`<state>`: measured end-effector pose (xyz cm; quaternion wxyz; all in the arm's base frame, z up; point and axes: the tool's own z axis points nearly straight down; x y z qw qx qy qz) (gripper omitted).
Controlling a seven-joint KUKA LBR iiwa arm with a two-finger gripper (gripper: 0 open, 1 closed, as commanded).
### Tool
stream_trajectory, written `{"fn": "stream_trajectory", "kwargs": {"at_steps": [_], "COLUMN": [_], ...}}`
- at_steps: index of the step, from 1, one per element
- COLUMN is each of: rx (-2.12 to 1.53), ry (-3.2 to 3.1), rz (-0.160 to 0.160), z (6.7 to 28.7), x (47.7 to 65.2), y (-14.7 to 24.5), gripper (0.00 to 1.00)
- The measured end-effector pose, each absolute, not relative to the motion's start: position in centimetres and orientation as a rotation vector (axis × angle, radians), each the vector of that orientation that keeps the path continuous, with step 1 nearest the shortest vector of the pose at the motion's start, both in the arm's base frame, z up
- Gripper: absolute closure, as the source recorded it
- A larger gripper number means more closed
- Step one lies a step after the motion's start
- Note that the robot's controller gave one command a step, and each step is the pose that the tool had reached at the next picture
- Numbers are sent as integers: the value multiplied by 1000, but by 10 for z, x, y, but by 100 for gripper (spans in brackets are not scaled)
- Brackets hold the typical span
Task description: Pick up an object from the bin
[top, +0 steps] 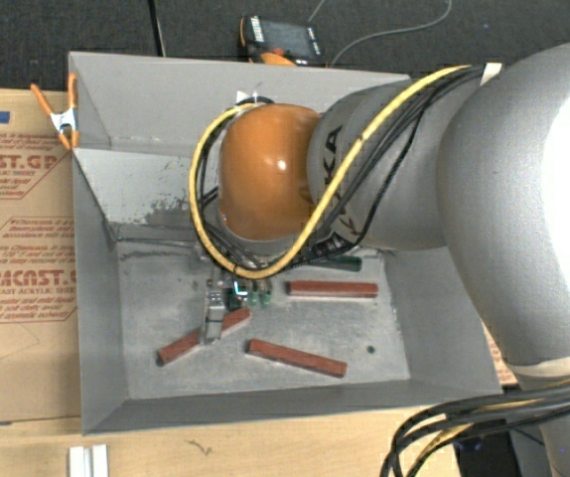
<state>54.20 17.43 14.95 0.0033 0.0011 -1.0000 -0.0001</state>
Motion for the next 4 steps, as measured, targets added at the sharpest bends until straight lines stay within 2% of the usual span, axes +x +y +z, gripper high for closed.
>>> {"fn": "stream_trajectory", "kwargs": {"at_steps": [1, 2, 3, 4], "rx": [5, -27, -25, 69], "ry": [-3136, -3136, -3141, -3149], "rz": [-1, 2, -2, -3], "z": [83, 68, 69, 229], "x": [529, 501, 503, 491], "y": [203, 172, 173, 150], "gripper": [0, 0, 100, 100]}}
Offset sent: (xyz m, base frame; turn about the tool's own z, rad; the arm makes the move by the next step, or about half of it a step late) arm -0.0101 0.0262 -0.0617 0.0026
